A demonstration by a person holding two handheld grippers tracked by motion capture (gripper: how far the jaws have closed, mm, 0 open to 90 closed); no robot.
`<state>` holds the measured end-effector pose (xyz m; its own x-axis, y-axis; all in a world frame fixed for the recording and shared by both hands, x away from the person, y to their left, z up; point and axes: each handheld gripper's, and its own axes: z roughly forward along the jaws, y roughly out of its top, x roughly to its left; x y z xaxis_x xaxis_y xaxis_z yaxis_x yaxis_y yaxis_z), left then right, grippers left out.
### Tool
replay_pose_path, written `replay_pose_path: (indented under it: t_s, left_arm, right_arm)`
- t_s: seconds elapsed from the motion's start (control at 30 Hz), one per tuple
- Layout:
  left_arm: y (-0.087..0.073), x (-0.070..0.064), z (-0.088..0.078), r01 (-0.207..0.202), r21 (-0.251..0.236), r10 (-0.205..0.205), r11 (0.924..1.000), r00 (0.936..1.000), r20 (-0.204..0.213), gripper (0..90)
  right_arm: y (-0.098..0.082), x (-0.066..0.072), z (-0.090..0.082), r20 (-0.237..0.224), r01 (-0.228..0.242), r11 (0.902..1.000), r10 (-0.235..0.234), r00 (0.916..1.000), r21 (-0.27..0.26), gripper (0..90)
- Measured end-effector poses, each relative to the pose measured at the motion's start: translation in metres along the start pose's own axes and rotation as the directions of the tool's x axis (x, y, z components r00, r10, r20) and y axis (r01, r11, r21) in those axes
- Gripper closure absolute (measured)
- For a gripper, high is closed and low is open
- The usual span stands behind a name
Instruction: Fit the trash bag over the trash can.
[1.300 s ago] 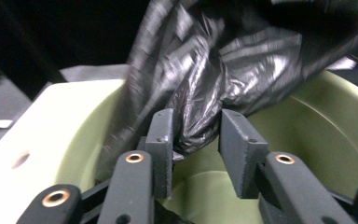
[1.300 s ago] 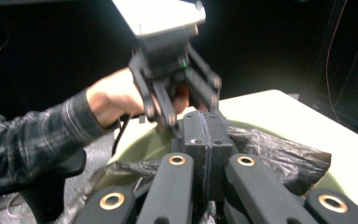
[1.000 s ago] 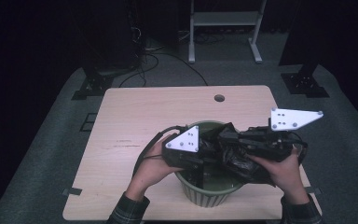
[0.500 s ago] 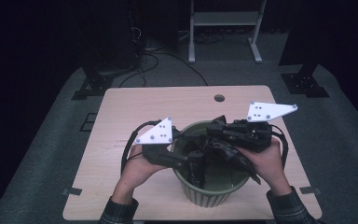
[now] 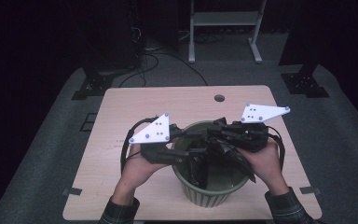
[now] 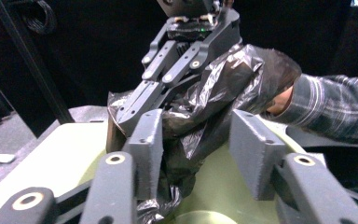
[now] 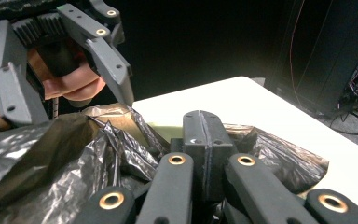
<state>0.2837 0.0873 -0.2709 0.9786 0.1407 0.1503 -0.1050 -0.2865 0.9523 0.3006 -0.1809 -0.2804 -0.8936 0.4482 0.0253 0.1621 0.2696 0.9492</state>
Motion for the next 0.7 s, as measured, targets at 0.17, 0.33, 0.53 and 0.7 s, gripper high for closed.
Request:
replay_pose_path:
  t_s: [0.17, 0.33, 0.53, 0.7]
  left_arm:
    - [0.003, 0.001, 0.004, 0.006, 0.006, -0.006, 1.0000, 0.9998, -0.020, 62.5]
    - [0.003, 0.004, 0.004, 0.023, -0.002, -0.024, 0.9997, 0.9993, -0.028, 85.9]
    - [-0.003, 0.005, 0.002, 0.030, 0.034, -0.028, 0.9990, 0.9988, -0.041, 89.8]
    - [-0.008, 0.005, -0.001, 0.042, 0.011, -0.041, 0.9991, 0.9986, -0.034, 89.6]
  right_arm:
    - [0.000, 0.001, 0.001, -0.001, 0.003, 1.0000, -0.003, 1.0000, 0.004, 90.0]
    - [0.001, 0.003, 0.001, -0.007, 0.003, 1.0000, -0.003, 1.0000, -0.003, 89.8]
    - [0.001, 0.001, -0.003, -0.014, -0.016, 0.9998, 0.016, 0.9998, -0.012, 77.0]
    - [-0.001, -0.002, -0.012, 0.005, -0.013, 0.9993, 0.013, 0.9999, -0.036, 90.0]
